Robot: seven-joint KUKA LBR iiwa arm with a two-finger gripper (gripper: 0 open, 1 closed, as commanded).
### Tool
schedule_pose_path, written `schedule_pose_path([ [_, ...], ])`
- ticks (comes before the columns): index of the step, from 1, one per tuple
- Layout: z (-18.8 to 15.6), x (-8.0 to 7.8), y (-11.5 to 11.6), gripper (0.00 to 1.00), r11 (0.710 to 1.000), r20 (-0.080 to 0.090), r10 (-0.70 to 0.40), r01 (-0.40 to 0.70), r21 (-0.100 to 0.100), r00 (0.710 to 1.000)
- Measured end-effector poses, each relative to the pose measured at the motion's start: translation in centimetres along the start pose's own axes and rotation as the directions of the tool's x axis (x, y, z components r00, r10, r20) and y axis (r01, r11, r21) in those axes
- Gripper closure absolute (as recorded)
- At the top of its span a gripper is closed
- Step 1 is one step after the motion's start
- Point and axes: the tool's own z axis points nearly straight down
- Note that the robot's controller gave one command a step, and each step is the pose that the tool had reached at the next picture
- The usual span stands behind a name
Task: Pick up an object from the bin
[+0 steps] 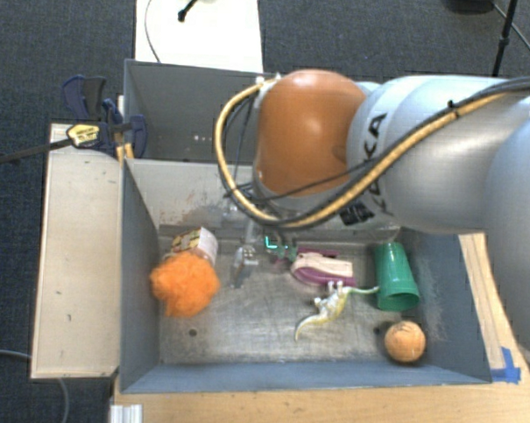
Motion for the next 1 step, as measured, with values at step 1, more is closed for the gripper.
schedule_pose_path([
  [1, -0.44, -0.19, -0.09, 0.00, 1.000, 0.008, 0.005, -0.005, -0.001, 1.000],
])
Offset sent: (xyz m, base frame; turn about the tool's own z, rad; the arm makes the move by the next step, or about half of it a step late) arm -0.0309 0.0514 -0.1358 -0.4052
